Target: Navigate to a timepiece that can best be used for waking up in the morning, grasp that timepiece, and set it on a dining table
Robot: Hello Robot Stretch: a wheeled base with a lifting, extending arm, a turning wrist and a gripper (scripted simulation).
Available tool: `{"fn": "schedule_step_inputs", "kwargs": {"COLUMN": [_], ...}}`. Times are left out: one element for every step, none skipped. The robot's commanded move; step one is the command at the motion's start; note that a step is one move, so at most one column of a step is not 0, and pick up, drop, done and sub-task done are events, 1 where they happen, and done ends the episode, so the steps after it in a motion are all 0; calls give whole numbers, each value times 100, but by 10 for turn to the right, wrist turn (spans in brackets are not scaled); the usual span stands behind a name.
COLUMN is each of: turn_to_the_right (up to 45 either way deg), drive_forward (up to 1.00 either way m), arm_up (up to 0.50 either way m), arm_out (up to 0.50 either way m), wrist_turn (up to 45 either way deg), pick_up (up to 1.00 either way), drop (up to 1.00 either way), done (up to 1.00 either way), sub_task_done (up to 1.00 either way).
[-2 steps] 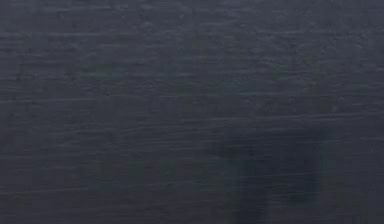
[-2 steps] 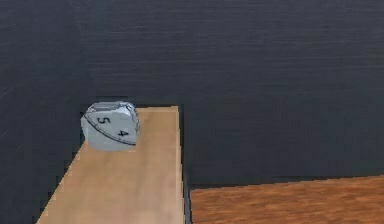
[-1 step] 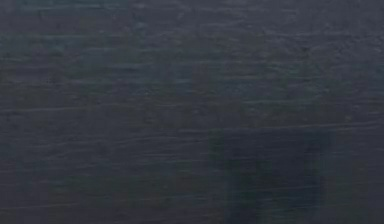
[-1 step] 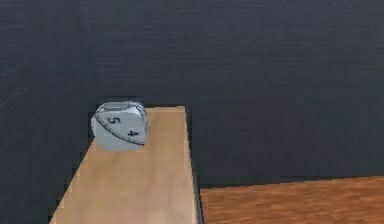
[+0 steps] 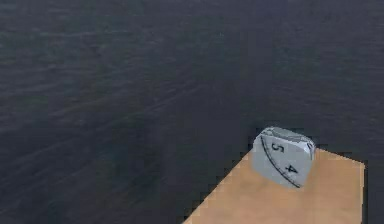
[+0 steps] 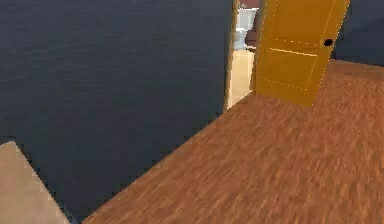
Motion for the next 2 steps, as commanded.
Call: {"fn": "schedule_step_inputs", "kwargs": {"turn_to_the_right": [450, 450], "drive_forward": [0, 0], "arm_up": [0, 0], "arm_out": [0, 0], "wrist_turn": [0, 0], "pick_up": [0, 0], "drop": [0, 0], "done": [0, 0], "sub_task_done": [0, 0]}}
